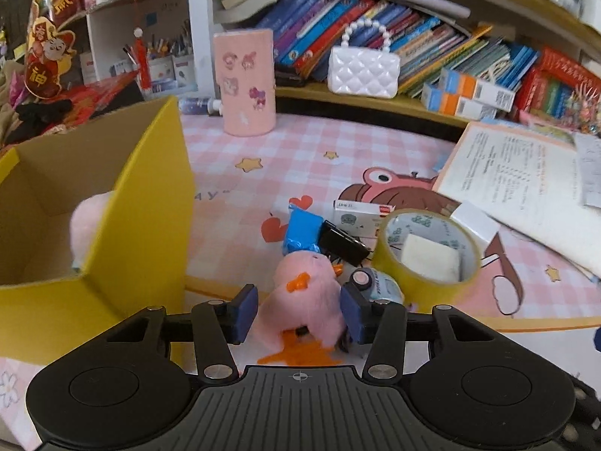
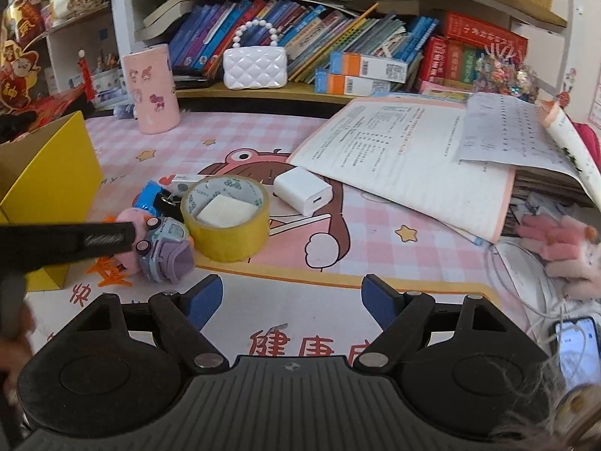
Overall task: Organize objects
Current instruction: 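Reach the left tool to the pink plush chick and grasp it, then grasp the grey-purple toy car with the right tool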
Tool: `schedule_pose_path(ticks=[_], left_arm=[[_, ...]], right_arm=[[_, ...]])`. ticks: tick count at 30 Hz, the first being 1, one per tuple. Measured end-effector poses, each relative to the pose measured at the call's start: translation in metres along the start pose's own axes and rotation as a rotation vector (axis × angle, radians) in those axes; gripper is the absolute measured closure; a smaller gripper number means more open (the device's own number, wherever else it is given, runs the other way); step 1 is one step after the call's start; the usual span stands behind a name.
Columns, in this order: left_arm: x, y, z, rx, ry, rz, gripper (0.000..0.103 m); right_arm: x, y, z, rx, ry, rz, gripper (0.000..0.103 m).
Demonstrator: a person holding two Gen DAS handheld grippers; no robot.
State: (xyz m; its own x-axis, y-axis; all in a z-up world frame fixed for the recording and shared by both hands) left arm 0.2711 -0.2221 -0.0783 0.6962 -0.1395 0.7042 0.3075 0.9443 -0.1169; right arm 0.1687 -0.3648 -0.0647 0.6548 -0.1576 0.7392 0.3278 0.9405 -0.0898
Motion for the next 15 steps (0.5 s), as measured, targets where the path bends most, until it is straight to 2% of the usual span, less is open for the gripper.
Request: schedule_pose_path(ticks=[4, 6, 11, 12, 15], left_arm=[[0.002, -0.001, -0.014, -0.018, 0.013, 0.005, 0.054], [0.003, 0.001, -0.020, -0.015, 0.022, 0.006, 0.049], [-0.001, 0.016, -0.032, -0.029, 0.063, 0.078, 0.047], [-0.002, 0.018, -0.032, -0.038, 0.070, 0.088, 0.051], [-0.005, 0.015, -0.026, -0.053, 0.074, 0.057, 0.053]], right_arm=[[0.003, 0.002, -0.004, 0.027, -0.008, 0.021, 0.023], [0.003, 0.002, -0.006, 0.037, -0.005, 0.024, 0.023], [0.001, 0.002, -0.010, 0.048, 0.013, 0.029, 0.023], [0.001, 0.002, -0.011, 0.050, 0.017, 0.029, 0.023], [0.000, 0.004, -0.012, 0.055, 0.022, 0.032, 0.023]])
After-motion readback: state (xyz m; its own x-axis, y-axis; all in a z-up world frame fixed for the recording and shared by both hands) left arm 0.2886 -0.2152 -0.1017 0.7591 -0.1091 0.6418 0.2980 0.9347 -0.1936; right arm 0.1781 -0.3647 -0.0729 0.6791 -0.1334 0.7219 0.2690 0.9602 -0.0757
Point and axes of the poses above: each gripper's, at about its wrist camera, not at the fingertips, and z roughly against the way its jaws point, y to its left, x to its top, the point moved 7 cm from there along -z, roughly the way its jaws point, and after that the axes turned 9 degrees about -x, right-handed, at the moved point
